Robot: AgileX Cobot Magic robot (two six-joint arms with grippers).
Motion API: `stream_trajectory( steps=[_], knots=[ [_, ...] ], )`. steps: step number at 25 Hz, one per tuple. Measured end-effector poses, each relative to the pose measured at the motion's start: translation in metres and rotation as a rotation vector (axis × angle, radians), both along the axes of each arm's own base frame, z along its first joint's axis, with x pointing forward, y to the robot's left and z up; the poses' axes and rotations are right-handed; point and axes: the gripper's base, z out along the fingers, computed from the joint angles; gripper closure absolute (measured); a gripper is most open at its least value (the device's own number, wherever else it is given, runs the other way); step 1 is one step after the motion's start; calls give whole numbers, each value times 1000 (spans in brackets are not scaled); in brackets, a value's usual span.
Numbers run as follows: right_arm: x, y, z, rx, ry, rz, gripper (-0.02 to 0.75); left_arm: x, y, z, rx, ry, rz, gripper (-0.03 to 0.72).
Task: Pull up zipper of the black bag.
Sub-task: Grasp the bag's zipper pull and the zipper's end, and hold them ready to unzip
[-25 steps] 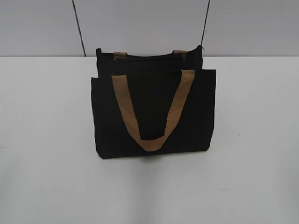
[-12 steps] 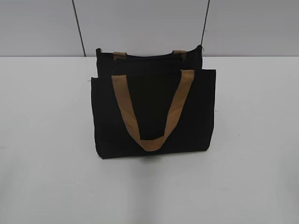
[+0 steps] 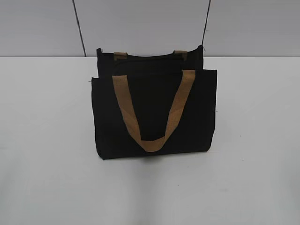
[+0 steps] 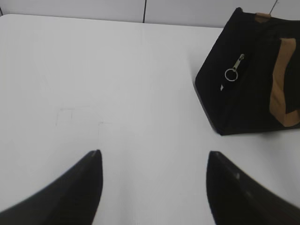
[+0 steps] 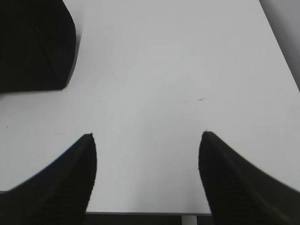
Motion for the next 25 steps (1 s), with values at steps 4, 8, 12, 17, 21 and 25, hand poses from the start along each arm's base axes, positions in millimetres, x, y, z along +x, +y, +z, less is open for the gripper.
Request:
stream_trajectory(
  steps=[4, 8, 12, 17, 21, 25],
  knots=[
    [0, 0, 0, 0, 0, 0, 211, 0, 0, 0, 0, 0, 0, 167],
    [0, 0, 0, 0, 0, 0, 211, 0, 0, 0, 4, 0, 3, 84],
    [0, 0, 0, 0, 0, 0, 211, 0, 3, 0, 10, 0, 28, 7],
    [0, 0, 0, 0, 0, 0, 211, 1, 6, 6, 34, -55, 56, 3],
    [0, 0, 0, 0, 0, 0, 211, 14, 10, 38, 73, -281, 101, 29],
    [0, 0, 0, 0, 0, 0, 211, 52, 9, 58, 139, -372, 112, 76]
  ],
)
